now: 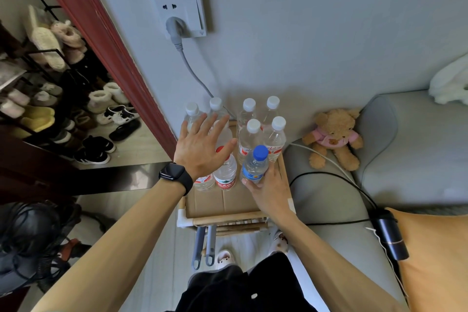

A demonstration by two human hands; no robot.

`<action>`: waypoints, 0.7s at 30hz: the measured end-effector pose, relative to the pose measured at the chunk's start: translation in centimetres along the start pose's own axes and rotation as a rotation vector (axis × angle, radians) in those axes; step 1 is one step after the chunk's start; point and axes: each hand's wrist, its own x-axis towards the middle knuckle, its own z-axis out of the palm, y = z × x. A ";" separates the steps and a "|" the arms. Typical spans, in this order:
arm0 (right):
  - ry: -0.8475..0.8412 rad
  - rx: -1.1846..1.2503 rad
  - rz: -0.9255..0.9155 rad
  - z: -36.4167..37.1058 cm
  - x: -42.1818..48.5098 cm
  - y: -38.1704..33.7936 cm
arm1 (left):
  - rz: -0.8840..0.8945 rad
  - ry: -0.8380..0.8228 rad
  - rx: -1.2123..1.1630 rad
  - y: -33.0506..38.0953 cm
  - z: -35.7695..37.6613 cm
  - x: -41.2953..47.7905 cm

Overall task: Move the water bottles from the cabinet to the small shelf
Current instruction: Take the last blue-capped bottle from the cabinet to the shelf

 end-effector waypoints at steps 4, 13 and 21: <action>-0.004 -0.011 0.015 0.1 0.2 -0.1 | -0.001 -0.004 0.002 0.0 0.1 0.1; -0.053 0.009 0.045 0.5 0.3 0.4 | 0.000 -0.005 0.001 0.1 0.0 0.0; -0.109 0.011 -0.041 -1.5 0.8 0.0 | 0.028 0.003 0.043 0.1 0.3 -0.1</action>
